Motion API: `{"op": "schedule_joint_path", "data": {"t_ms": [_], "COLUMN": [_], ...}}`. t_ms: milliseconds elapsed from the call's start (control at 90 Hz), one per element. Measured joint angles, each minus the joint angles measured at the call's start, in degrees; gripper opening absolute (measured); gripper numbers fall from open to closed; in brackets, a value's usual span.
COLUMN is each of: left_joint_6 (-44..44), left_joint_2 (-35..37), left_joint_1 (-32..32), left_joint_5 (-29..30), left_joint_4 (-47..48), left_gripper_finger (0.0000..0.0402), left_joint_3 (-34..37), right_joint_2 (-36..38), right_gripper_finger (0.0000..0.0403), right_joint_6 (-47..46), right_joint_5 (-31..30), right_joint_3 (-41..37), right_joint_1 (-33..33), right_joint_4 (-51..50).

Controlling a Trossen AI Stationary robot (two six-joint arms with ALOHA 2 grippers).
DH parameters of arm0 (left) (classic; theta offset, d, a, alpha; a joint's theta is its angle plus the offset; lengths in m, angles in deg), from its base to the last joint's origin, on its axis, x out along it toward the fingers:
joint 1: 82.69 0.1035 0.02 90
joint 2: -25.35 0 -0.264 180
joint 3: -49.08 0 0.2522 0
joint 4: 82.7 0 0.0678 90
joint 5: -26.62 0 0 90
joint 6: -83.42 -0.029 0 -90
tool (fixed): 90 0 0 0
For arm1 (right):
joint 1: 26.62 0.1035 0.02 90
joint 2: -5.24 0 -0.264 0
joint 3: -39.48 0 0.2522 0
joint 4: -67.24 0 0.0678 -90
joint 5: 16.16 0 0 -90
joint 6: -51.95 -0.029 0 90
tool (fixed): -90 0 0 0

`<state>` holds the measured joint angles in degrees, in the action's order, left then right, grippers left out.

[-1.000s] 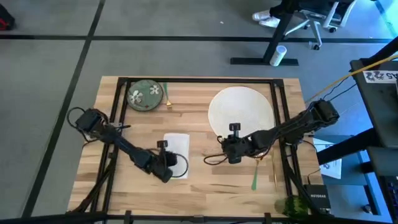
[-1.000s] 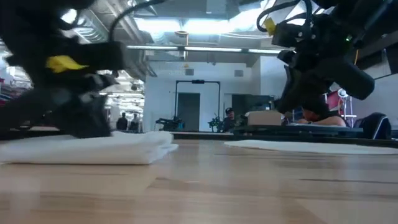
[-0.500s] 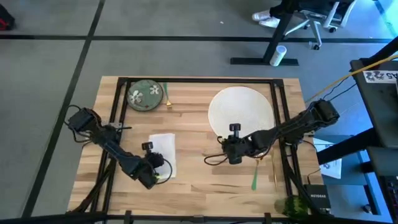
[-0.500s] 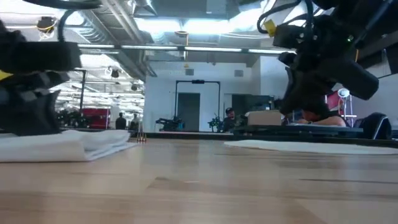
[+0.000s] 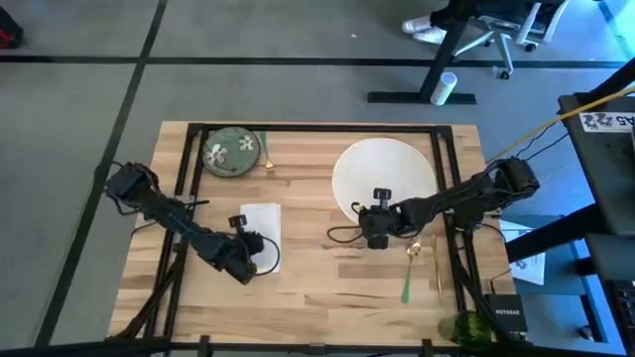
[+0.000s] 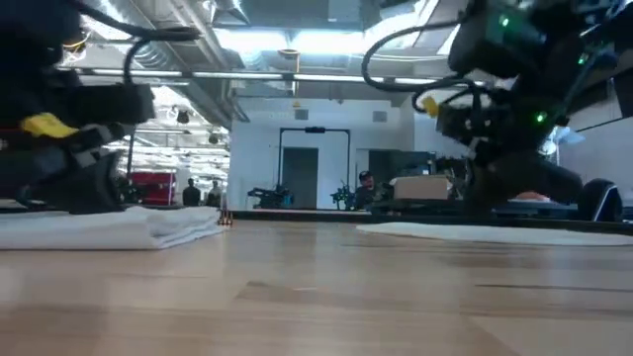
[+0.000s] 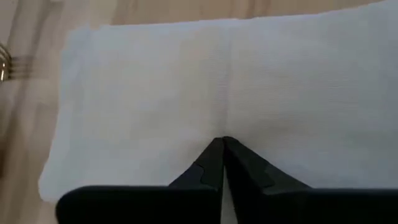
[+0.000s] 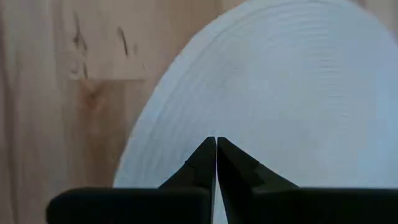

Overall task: Set table place
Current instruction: Adjust the white table napkin and white table mat closer together

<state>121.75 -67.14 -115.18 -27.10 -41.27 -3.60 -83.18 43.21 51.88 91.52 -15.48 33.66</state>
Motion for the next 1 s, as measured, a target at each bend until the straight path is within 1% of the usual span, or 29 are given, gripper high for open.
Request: {"op": "schedule_joint_path", "data": {"t_ms": [78, 200, 278, 478, 556, 722, 878, 933, 1000], "left_joint_6": [-1.35, -1.8, -1.8, -1.76, -1.75, -1.73, -1.72, -1.71, -1.73], "left_joint_2": [0.02, 0.04, 0.04, 0.04, 0.04, 0.04, 0.04, 0.04, 0.21], "left_joint_1": [1.14, 1.51, 1.5, 1.47, 1.44, 1.42, 1.41, 1.33, 0.96], "left_joint_5": [-0.11, -0.34, -0.53, -0.89, -0.91, -1.13, -1.2, -1.22, -1.25], "left_joint_4": [-1.6, -1.72, -1.72, -1.56, -1.52, -1.32, -1.2, -1.21, -1.1], "left_gripper_finger": [0.0, 0.0, 0.0, 0.0, 0.0, 0.0, 0.0, 0.0, 0.0], "left_joint_3": [0.47, 0.8, 0.9, 0.94, 0.94, 0.94, 0.94, 0.94, 0.94], "right_joint_2": [0.0, -0.33, -1.26, -7.16, -9.99, -13.98, -16.03, -16.11, -15.66], "right_gripper_finger": [0.0, 0.0, 0.0, 0.0, 0.0, 0.0, 0.0, 0.0, 0.0], "right_joint_6": [-0.01, -0.03, 0.0, 0.09, 0.19, 2.09, 5.18, 7.14, 9.29], "right_joint_5": [4.0, 7.77, 11.41, 19.8, 20.93, 24.26, 28.24, 28.47, 26.18], "right_joint_3": [-1.5, -1.97, -1.97, -0.84, 0.52, 5.2, 10.12, 11.94, 14.67], "right_joint_1": [-0.45, -0.28, -0.28, -0.26, 0.23, 1.28, 2.22, 2.84, 3.35], "right_joint_4": [3.69, 7.67, 11.38, 22.82, 24.67, 25.77, 24.34, 22.63, 19.22]}}
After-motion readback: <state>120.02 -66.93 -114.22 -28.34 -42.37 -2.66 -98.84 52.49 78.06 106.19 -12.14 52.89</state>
